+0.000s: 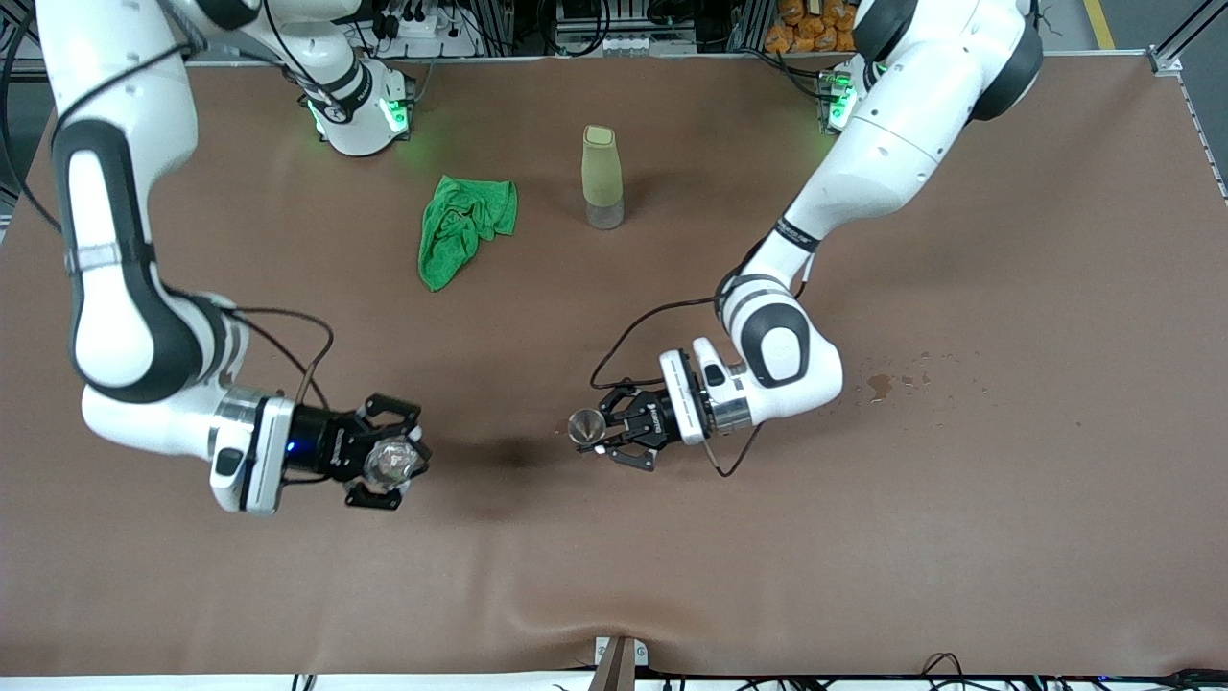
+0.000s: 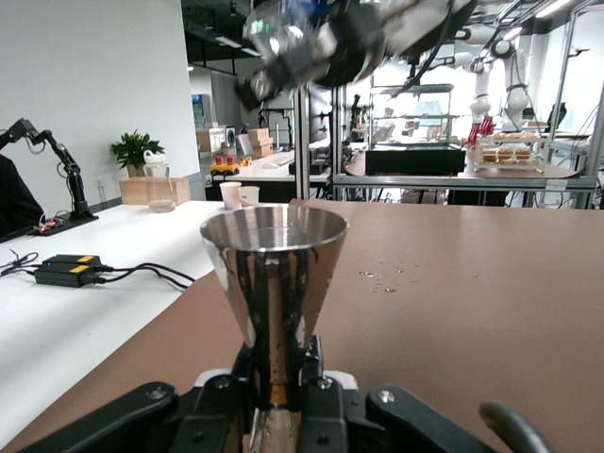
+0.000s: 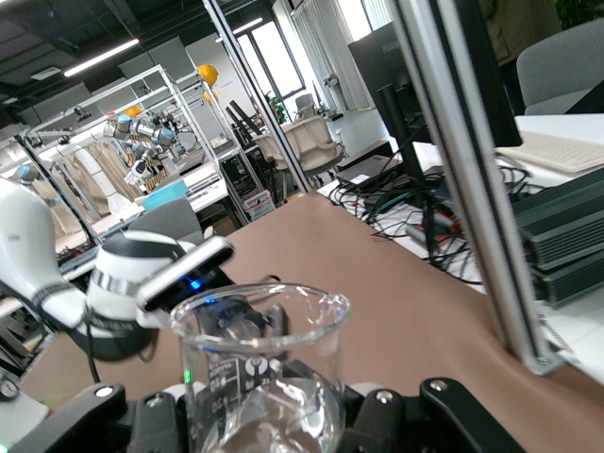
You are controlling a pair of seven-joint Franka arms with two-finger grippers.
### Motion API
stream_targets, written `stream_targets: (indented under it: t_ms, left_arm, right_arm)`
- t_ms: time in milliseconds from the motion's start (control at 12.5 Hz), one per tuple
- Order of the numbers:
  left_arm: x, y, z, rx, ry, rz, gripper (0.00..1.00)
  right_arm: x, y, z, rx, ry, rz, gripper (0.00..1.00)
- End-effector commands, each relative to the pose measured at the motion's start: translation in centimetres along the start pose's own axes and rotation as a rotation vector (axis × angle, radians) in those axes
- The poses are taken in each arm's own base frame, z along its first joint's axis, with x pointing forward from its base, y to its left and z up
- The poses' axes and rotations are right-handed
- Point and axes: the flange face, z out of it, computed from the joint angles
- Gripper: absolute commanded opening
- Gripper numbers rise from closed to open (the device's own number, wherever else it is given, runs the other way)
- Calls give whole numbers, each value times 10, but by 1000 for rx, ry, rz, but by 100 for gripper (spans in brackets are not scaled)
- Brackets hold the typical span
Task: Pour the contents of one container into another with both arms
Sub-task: 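Lift the beaker and jigger, bringing both grippers together mid-table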
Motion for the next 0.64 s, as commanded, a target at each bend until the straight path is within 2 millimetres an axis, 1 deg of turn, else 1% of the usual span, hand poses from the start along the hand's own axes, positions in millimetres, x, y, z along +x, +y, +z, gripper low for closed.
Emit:
stream_targets:
  t_ms: [0,80,239,399,479,558]
  left_arm:
    - [-1,-2,16,44,-14,-22,0]
    - [-2,0,22,47,-18,-20,0]
    - [1,-2,23,52,-15,-12,0]
    - [3,5,29,41,-14,-1,0]
    - [6,5,30,40,-11,5,0]
    - [8,6,30,40,-9,8,0]
  right_arm:
    - [4,-24,11,10,6,97,0]
    - [6,-28,19,22,21,130,0]
    - [10,-39,37,51,50,176,0]
    - [16,-48,49,55,47,211,0]
    - [25,-58,55,50,46,222,0]
    - [30,-65,60,45,44,249,0]
